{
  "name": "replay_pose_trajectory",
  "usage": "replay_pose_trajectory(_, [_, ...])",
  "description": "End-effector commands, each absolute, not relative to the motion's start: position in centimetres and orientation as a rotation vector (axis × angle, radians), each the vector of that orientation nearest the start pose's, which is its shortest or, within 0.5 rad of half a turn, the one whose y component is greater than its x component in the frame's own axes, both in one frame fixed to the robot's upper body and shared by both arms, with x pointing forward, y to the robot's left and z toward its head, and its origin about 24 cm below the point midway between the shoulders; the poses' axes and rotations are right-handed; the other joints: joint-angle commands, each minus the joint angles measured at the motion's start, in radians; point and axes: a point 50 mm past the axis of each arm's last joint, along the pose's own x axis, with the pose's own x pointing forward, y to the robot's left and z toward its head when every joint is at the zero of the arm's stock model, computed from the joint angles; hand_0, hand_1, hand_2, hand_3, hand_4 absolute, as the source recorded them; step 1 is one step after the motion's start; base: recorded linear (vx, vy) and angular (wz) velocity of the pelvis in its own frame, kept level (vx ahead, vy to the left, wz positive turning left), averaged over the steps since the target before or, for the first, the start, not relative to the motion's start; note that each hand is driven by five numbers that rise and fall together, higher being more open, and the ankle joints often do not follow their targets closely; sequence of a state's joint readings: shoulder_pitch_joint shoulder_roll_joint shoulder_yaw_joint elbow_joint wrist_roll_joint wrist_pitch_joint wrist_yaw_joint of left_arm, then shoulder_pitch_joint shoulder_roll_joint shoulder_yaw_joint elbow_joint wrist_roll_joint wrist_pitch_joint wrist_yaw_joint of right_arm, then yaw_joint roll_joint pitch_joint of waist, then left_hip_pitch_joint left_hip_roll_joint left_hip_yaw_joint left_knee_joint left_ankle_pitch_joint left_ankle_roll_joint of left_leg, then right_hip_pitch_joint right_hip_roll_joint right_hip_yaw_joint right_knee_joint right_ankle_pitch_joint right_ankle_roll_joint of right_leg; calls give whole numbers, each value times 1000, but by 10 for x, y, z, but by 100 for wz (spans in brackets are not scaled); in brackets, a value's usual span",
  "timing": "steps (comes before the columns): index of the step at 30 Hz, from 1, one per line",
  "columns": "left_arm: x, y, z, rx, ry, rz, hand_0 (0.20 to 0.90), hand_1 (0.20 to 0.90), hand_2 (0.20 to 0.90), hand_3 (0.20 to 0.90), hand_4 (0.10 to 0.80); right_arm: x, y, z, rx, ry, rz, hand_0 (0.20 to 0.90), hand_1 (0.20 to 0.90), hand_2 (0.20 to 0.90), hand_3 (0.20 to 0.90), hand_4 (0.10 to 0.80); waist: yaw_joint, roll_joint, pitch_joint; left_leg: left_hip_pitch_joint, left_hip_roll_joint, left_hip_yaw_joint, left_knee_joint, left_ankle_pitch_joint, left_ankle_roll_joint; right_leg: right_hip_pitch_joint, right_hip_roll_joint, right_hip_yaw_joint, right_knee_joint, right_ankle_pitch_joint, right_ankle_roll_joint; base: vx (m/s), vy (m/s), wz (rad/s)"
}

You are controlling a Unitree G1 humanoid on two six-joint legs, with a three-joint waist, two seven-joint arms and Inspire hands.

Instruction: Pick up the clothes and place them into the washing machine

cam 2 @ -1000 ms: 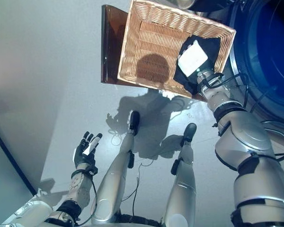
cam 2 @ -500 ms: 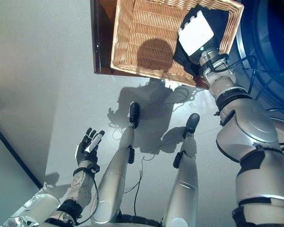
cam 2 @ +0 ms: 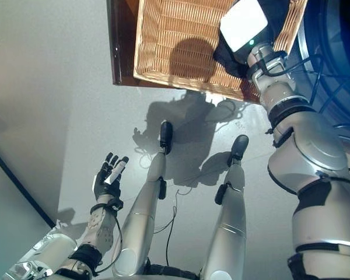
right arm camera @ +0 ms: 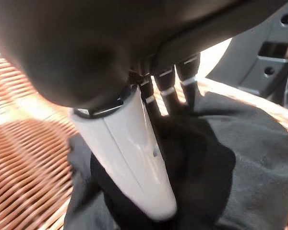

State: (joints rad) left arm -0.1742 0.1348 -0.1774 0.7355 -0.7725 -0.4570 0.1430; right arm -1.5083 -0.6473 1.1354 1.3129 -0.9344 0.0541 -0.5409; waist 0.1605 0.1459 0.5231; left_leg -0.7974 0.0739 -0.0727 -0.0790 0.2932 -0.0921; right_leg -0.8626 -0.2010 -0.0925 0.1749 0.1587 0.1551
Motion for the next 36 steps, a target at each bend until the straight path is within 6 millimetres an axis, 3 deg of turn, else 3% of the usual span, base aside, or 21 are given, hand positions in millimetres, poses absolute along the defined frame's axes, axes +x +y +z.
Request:
replay_pose_trajectory(1, [242,206,-43,-423,127,401,900,900,900,900,800,407,-222,340,-2350,-529,-655,200,200,200,200,300,21,46,-3,-26,5,33,-8,-29,-67,-7,-14,39,-55,4,0,6,7,5])
replay_pose_trajectory(17, [241,213,-49,-408,157,438,900,900,900,900,800,403,-221,353,-2235,-583,-725,200,200,200,200,300,13,52,-3,77,3,43,-8,-42,-67,92,-19,45,-58,-5,1,2,2,1])
replay_pose_trajectory(26, [232,217,-60,-421,205,502,900,900,900,900,800,408,-176,342,-1762,-750,-605,200,200,200,200,300,-7,7,-3,175,14,57,-3,-58,-40,152,-1,72,-37,-20,-5,8,0,-6])
replay_pose_trajectory(30, [227,222,-64,-418,224,537,900,900,900,900,800,407,-159,335,-1558,-808,-529,200,200,200,200,300,-27,-17,-3,166,1,64,124,-110,-31,177,-5,77,-15,-27,-13,-6,-14,-7])
replay_pose_trajectory(34, [223,227,-66,-408,236,551,900,900,900,900,800,404,-145,332,-1530,-870,-459,200,200,200,200,300,-45,-35,-3,156,-2,76,213,-154,-34,199,-1,82,7,-36,-19,0,0,0])
replay_pose_trajectory(36, [215,233,-73,-397,270,581,900,900,900,900,800,401,-131,322,-1524,-918,-375,200,200,200,200,300,-63,-55,-3,184,11,98,268,-198,-31,227,9,97,31,-49,-22,39,18,-4])
